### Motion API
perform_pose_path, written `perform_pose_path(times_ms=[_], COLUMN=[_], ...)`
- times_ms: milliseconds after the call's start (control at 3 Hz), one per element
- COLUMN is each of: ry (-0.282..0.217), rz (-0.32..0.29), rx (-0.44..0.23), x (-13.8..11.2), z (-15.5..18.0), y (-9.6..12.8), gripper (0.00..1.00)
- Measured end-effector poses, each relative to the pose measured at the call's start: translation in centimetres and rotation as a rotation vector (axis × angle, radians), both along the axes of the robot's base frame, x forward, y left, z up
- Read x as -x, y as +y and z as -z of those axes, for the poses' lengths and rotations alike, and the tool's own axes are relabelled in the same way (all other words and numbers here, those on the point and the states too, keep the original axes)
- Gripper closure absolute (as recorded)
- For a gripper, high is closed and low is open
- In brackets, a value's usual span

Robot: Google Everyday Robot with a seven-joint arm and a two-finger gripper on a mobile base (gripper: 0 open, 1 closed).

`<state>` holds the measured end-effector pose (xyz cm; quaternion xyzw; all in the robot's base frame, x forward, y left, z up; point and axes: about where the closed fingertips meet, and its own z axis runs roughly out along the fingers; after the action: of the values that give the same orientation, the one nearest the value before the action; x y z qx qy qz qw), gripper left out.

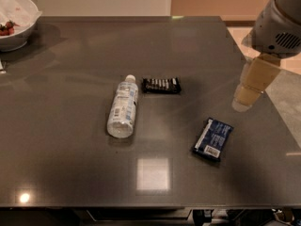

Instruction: Place blue plastic bottle upright

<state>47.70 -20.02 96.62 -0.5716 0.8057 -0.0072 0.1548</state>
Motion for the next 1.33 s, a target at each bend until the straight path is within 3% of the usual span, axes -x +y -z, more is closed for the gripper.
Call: perform_pose_path(times_ms=[333,1000,1333], ry=[0.021,-0.021,-0.028], rz=[0.079,0.220,0.296], rx=[-0.045,-0.053,-0.062], x=[-3.1,-7.3,-8.4], z=[0.8,2.2,3.9], y=[1.9,8.1,14.4], gripper=[0.00,0.00,0.00])
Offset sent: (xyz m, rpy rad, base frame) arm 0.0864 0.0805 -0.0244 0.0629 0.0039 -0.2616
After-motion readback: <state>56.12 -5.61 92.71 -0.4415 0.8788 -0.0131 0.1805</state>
